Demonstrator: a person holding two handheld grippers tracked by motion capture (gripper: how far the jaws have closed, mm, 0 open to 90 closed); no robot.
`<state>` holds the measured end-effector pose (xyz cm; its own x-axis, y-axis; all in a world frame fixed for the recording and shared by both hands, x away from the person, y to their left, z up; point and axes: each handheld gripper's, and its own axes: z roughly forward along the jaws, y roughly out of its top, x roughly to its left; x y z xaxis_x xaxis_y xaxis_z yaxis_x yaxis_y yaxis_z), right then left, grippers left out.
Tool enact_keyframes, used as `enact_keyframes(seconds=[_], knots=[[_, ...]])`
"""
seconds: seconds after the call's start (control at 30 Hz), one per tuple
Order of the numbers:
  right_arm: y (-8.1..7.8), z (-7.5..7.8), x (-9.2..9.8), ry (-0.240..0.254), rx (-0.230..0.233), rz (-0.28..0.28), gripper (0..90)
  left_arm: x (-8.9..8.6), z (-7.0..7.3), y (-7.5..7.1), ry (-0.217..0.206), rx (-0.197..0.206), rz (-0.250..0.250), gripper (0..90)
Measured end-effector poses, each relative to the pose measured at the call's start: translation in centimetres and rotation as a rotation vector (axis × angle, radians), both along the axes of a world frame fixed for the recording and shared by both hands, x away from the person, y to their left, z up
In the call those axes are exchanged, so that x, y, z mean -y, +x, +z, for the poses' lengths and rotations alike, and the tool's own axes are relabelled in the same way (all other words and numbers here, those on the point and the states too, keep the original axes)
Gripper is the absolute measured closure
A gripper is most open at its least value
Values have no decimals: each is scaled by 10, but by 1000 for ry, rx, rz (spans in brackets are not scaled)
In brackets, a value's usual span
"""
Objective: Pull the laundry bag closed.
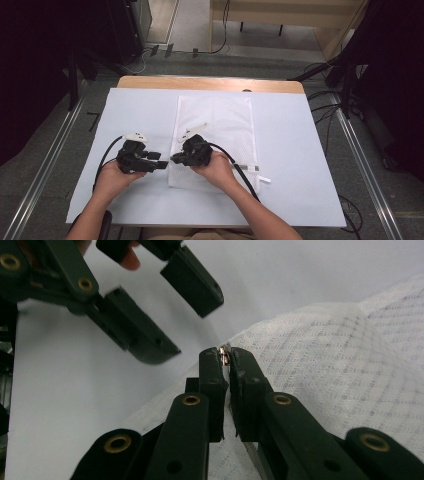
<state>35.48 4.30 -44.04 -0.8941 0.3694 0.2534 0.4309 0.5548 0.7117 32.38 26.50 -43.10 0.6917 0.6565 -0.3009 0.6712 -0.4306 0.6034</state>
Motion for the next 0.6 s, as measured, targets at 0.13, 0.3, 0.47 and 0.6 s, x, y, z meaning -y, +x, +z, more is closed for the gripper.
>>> enact_keyframes(seconds=[0.13,0.3,0.47,0.6], knots=[[1,2,1,4,0,-2,864,8,-3,1,-11,-19,-7,488],[2,6,2,22,-6,-4,865,13,-8,3,9,-37,-22,546],[2,7,2,23,-14,-4,865,11,-9,7,-21,-52,-27,581],[2,7,0,32,-13,3,865,11,-10,9,-47,-61,-23,657]])
